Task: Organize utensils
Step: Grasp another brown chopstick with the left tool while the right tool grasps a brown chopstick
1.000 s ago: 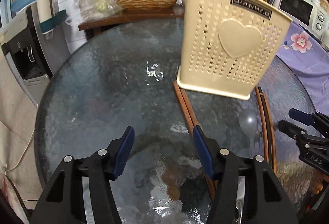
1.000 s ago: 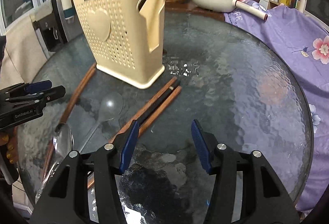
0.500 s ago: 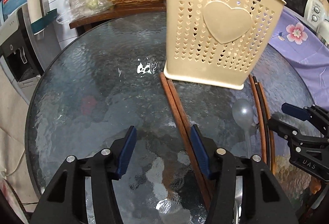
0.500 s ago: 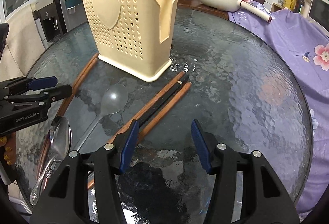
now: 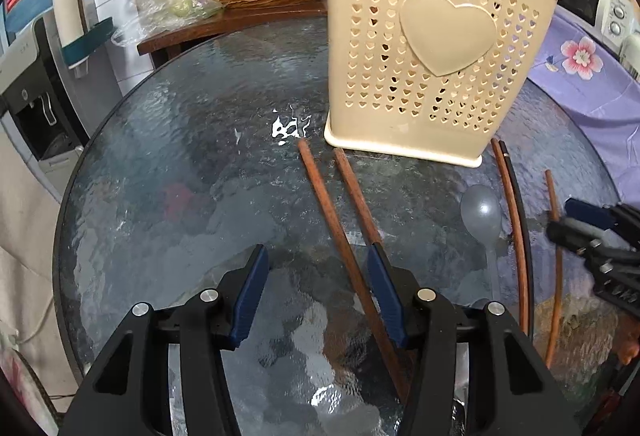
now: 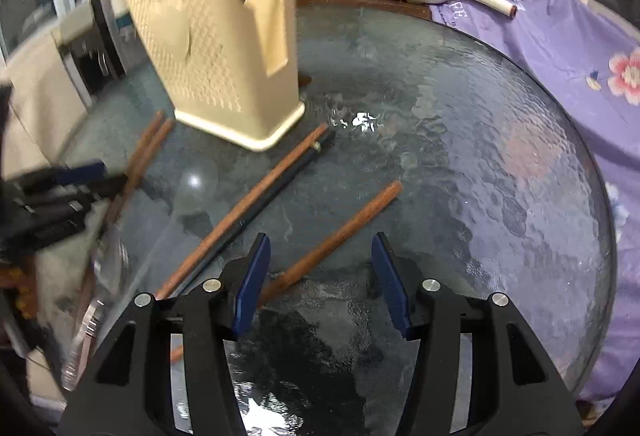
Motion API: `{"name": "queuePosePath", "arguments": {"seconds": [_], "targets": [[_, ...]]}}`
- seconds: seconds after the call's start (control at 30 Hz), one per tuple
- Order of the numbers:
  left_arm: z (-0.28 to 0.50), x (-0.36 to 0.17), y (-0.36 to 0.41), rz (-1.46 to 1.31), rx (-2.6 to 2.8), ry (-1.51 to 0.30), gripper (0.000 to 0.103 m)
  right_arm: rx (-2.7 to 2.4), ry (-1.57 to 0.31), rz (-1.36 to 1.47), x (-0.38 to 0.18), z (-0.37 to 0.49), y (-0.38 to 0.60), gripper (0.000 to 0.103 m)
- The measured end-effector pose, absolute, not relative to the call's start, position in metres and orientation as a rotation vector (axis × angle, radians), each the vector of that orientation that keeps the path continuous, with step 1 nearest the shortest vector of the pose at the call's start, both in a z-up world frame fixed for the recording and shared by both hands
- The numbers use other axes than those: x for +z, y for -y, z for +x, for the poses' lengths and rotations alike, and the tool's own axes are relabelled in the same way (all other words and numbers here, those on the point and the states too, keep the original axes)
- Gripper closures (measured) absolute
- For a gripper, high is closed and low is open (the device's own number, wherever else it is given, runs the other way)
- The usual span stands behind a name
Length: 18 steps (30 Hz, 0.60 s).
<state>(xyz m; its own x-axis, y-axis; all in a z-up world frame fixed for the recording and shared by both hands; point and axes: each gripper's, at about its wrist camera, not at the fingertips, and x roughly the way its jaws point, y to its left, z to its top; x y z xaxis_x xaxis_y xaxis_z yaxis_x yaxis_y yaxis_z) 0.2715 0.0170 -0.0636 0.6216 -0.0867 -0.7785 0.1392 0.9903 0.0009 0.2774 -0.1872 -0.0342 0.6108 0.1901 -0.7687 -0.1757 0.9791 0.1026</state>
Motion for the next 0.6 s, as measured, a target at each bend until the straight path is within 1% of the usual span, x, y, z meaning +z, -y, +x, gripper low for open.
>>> {"name": "queuePosePath", "arguments": {"seconds": [0.1,0.33,0.37,0.4,0.53,0.6], "targets": [[0.277,-0.064,-0.015,0.067,-0.125,-0.892,0.053,0.165,-0.872,0.000,-0.029,0.276,0.193,0.050],[0.298,-0.063,-0.016,0.068,-0.105,-0.902,0.053,0.119,-0.928,0.048,-0.035,0.289,0.199,0.051],[0.301,-0.063,-0.016,0.066,-0.103,-0.904,0.054,0.117,-0.933,0.057,-0.036,0.291,0.200,0.053],[0.305,-0.062,-0.017,0.064,-0.098,-0.907,0.055,0.106,-0.930,0.050,-0.037,0.294,0.199,0.058],[0.318,-0.061,-0.018,0.060,-0.090,-0.918,0.062,0.089,-0.944,0.062,-0.037,0.310,0.199,0.063],[0.325,-0.061,-0.017,0.061,-0.086,-0.923,0.065,0.079,-0.950,0.062,-0.036,0.319,0.198,0.068]]}}
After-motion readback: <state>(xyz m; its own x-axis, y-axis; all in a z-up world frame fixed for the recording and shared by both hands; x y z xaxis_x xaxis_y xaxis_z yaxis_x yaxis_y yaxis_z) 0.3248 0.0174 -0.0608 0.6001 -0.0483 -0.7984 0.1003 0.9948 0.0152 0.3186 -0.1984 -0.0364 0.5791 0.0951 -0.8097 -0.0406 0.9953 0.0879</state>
